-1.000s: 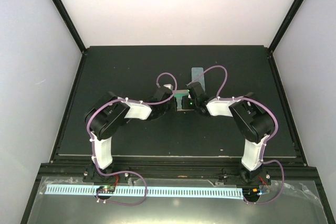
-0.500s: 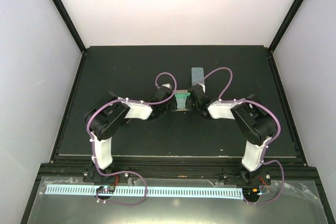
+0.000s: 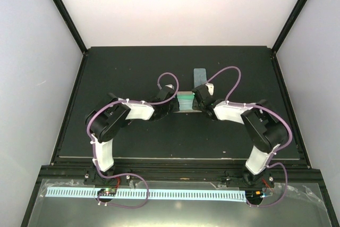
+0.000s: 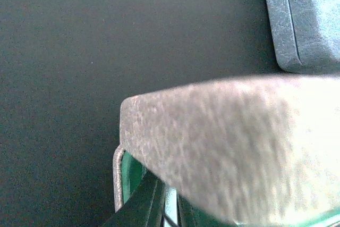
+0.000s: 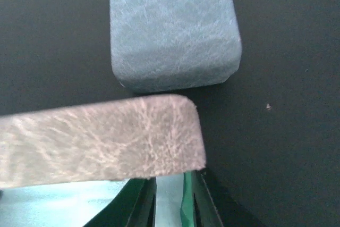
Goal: Organize the sunglasses
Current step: Place the glasses cleaning cloth in the sunglasses case.
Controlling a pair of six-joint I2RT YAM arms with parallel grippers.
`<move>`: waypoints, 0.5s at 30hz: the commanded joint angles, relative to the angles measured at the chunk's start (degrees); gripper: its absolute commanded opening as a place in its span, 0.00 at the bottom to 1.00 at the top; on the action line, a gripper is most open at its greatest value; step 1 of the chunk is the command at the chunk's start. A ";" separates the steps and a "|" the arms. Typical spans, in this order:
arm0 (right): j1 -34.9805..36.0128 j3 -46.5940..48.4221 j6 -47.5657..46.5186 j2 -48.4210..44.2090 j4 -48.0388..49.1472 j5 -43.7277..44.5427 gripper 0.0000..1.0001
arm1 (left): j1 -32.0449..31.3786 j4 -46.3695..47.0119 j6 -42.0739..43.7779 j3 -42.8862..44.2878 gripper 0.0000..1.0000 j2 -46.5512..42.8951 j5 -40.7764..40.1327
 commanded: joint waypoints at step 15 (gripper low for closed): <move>-0.42 -3.53 -3.14 -17.81 -7.65 -3.83 0.36 | 3.04 -8.20 5.17 -6.12 0.26 -19.94 1.77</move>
